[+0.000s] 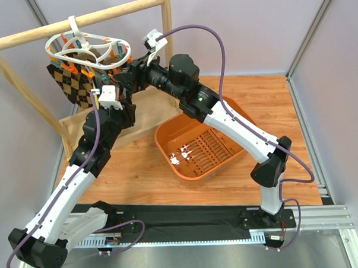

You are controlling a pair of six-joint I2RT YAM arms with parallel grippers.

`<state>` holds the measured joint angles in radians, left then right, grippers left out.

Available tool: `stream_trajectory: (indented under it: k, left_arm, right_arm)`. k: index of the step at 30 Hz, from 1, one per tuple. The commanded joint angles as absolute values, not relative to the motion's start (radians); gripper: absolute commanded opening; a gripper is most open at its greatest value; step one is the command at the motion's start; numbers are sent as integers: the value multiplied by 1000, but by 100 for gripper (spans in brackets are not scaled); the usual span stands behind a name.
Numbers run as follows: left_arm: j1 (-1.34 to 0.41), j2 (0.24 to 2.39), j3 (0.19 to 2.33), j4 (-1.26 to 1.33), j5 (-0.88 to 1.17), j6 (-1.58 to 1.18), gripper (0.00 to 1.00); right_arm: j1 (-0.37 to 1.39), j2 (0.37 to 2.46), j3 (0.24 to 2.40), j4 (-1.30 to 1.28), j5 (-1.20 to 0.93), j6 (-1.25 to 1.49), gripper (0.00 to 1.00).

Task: Remove the socks clipped to the hanger

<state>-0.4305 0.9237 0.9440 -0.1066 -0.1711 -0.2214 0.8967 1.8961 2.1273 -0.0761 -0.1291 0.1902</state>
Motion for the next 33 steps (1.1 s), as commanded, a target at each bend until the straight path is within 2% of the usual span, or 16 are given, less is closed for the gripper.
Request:
stream_trajectory:
  k: [1, 3, 5, 8, 9, 33]
  left_arm:
    - [-416, 923, 924, -35, -184, -216, 37]
    - [-413, 922, 911, -20, -170, -219, 27]
    - [-413, 920, 911, -32, -152, -227, 22]
    - [-413, 904, 911, -54, -118, -242, 9]
    - [-413, 896, 902, -54, -107, -245, 1]
    - [-413, 756, 833, -18, -15, -302, 0]
  right_arm:
    - [913, 1925, 2201, -24, -120, 176, 68]
    - [917, 1943, 2227, -29, -117, 176, 68]
    - [920, 1953, 2236, -32, -104, 176, 67]
    - [922, 1956, 2235, -31, -74, 198, 66]
    - [920, 1954, 2233, -29, -58, 204, 65]
    - [937, 1962, 2220, -87, -69, 199, 52]
